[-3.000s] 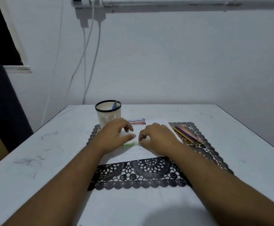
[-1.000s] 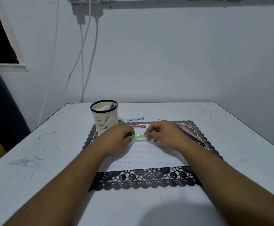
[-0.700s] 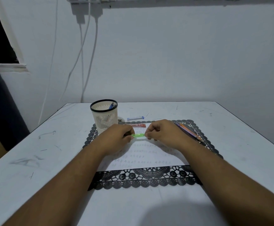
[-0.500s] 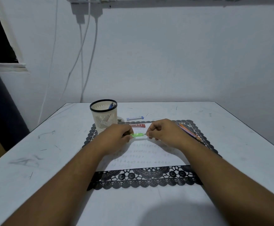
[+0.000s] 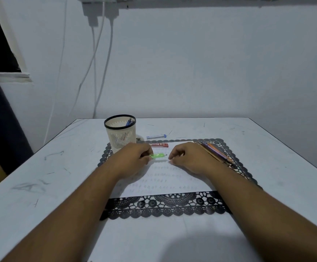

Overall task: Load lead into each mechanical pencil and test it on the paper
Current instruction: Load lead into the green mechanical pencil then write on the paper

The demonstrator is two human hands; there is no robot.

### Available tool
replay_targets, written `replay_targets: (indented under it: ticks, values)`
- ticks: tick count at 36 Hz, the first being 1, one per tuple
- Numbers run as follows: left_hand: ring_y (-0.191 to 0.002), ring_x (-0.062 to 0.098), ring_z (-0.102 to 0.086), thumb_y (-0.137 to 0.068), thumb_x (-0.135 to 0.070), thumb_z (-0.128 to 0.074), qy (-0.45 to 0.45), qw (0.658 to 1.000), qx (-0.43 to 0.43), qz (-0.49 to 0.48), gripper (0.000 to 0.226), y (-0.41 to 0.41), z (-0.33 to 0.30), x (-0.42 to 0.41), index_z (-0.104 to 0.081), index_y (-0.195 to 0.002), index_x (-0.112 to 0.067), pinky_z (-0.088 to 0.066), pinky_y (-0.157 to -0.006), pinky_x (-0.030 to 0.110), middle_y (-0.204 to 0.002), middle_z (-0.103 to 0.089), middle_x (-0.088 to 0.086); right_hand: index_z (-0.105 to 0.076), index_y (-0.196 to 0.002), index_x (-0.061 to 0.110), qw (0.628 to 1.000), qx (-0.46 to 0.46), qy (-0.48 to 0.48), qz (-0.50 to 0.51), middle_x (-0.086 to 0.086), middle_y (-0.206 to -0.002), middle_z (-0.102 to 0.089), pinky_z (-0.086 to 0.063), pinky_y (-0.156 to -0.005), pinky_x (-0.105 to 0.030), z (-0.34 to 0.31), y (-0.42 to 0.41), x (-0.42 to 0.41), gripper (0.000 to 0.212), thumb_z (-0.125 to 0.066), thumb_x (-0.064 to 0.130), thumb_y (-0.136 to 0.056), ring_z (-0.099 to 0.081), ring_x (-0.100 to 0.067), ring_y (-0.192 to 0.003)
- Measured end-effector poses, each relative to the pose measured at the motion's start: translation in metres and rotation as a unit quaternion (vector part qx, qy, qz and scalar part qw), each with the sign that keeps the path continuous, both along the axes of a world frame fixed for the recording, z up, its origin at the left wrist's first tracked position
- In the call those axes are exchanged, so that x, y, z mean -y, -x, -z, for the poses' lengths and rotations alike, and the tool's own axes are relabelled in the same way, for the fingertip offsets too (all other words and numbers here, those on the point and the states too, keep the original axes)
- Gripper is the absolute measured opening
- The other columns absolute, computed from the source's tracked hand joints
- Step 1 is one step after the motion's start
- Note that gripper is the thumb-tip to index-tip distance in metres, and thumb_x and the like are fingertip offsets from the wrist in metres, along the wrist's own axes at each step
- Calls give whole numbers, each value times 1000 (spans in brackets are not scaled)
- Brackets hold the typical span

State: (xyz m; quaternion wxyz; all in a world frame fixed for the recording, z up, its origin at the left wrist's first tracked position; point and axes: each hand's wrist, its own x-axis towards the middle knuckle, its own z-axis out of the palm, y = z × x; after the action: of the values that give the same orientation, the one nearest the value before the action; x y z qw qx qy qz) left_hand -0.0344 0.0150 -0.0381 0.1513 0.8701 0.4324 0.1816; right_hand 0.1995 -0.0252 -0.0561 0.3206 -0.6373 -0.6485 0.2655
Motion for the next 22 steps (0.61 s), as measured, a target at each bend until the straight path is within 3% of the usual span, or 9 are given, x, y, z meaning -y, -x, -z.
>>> replay_targets:
  ticks: [3, 8, 12, 16, 22]
  values:
    - [-80, 4, -56, -101, -19, -58, 7, 1000, 3, -2, 21, 1, 0, 0, -58, -86, -34, -37, -64, 25, -88, -61, -16, -79, -86, 29, 999, -37, -11, 2, 7, -88, -74, -52, -64, -31, -4, -2, 2, 8, -80, 23, -91, -65, -12, -74]
    - [-80, 4, -56, -102, -21, -59, 11, 1000, 19, -2, 21, 0, -1, 1, -59, -86, -34, -38, -65, 25, -87, -62, -14, -81, -89, 9, 974, -225, 5, -37, -9, -91, -73, -62, -82, -30, -12, 3, 9, 3, -80, 8, -91, -68, -16, -85]
    - [-81, 5, -57, -102, -22, -60, 15, 999, 28, 1, 16, -1, -4, 2, -62, -89, -30, -39, -66, 26, -88, -63, -14, -81, -84, 22, 993, -113, -35, -26, 3, -86, -76, -55, -78, -30, -15, 4, 6, 9, -79, 21, -93, -68, -9, -81]
    - [-81, 6, -57, -102, -22, -60, 19, 999, 34, -1, 13, -1, -4, 4, -63, -90, -29, -40, -67, 27, -89, -63, -12, -80, -83, 27, 995, -90, -30, -24, 10, -80, -74, -56, -84, -40, -12, 3, 3, 9, -79, 28, -92, -66, -9, -80]
    - [-80, 8, -57, -102, -23, -60, 17, 999, 35, 1, 12, -1, -3, 5, -64, -92, -27, -42, -67, 27, -89, -64, -11, -78, -82, 27, 997, -59, -44, -30, 13, -77, -71, -48, -75, -30, -12, 2, 3, 11, -77, 27, -93, -62, -4, -73]
